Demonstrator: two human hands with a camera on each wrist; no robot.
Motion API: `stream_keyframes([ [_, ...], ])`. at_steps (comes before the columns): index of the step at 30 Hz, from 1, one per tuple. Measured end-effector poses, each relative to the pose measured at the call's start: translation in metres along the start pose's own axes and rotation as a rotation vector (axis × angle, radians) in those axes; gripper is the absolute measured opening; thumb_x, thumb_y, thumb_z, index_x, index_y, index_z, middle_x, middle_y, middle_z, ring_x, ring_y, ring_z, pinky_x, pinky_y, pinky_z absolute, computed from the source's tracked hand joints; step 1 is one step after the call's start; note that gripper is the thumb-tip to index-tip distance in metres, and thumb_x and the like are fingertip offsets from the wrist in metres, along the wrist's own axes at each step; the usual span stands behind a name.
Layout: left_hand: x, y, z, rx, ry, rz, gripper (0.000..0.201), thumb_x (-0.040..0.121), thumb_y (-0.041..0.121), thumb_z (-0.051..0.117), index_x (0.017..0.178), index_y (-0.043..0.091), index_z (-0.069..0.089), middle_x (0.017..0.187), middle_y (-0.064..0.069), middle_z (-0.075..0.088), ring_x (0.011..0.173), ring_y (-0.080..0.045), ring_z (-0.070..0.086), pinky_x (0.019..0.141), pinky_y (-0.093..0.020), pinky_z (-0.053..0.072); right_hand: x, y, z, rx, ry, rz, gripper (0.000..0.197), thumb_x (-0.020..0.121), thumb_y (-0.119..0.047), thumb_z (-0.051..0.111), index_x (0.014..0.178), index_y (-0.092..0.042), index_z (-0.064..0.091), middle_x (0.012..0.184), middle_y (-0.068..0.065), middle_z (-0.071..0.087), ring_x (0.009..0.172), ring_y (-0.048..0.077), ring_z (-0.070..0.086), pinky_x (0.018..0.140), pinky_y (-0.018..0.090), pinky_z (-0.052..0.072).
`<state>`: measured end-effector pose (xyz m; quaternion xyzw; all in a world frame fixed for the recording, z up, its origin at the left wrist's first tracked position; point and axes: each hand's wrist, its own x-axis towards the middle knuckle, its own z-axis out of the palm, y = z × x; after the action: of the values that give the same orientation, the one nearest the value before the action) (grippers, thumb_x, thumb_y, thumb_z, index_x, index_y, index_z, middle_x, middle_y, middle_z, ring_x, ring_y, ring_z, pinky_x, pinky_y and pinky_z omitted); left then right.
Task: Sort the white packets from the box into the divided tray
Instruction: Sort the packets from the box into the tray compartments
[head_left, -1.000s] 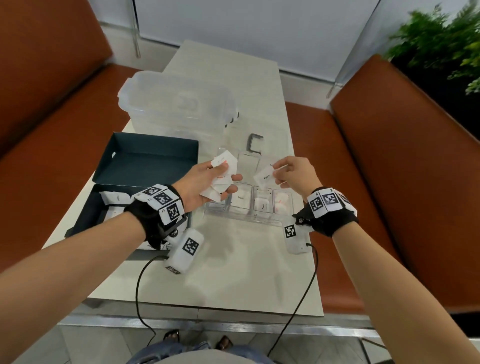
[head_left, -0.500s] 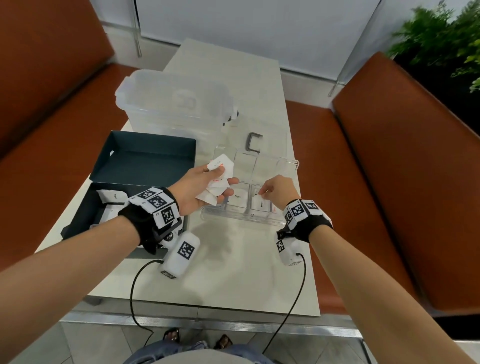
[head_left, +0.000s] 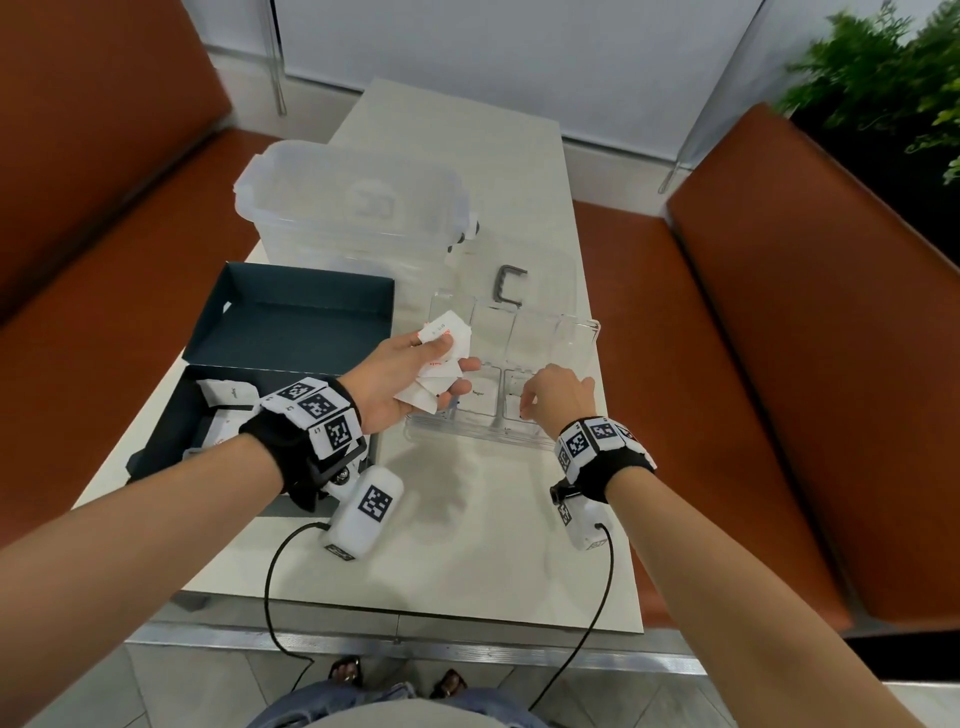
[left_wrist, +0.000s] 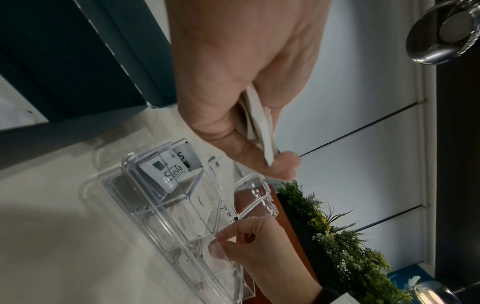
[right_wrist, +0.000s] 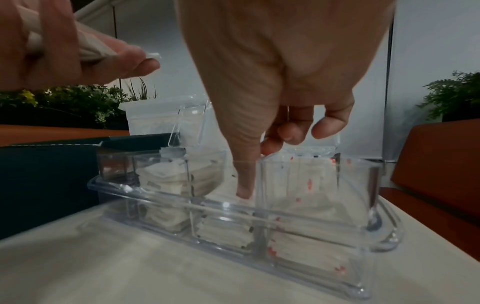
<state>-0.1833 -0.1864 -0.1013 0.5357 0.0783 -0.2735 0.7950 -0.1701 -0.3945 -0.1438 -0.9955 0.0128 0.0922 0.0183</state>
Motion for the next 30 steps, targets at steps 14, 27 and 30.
stream_keyframes([
  [14, 0.003, -0.006, 0.010, 0.128, -0.064, 0.082, 0.036, 0.086, 0.013, 0.070, 0.121, 0.012, 0.061, 0.105, -0.013, 0.073, 0.069, -0.021, 0.069, 0.055, -0.027, 0.053, -0.014, -0.033, -0.063, 0.862, 0.179, -0.124, 0.019, 0.082, -0.032, 0.073, 0.095, -0.020, 0.070, 0.077, -0.001, 0.070, 0.071, 0.009, 0.064, 0.067, 0.017, 0.045],
  [27, 0.003, -0.005, 0.008, 0.030, 0.032, 0.115, 0.024, 0.097, 0.015, 0.058, 0.120, 0.010, 0.060, 0.103, -0.013, 0.074, 0.064, -0.023, 0.069, 0.050, -0.026, 0.053, -0.021, -0.009, -0.059, 1.325, 0.183, 0.057, 0.018, 0.085, -0.007, 0.069, 0.103, -0.005, 0.070, 0.077, 0.006, 0.071, 0.058, 0.010, 0.062, 0.057, 0.019, 0.052],
  [30, 0.005, -0.007, 0.010, 0.012, 0.076, 0.134, 0.027, 0.092, 0.015, 0.064, 0.118, 0.007, 0.061, 0.100, -0.015, 0.074, 0.064, -0.024, 0.069, 0.049, -0.025, 0.052, -0.025, -0.017, -0.057, 1.523, 0.083, 0.045, 0.017, 0.085, -0.004, 0.069, 0.102, -0.003, 0.069, 0.078, 0.008, 0.069, 0.059, 0.011, 0.062, 0.059, 0.019, 0.053],
])
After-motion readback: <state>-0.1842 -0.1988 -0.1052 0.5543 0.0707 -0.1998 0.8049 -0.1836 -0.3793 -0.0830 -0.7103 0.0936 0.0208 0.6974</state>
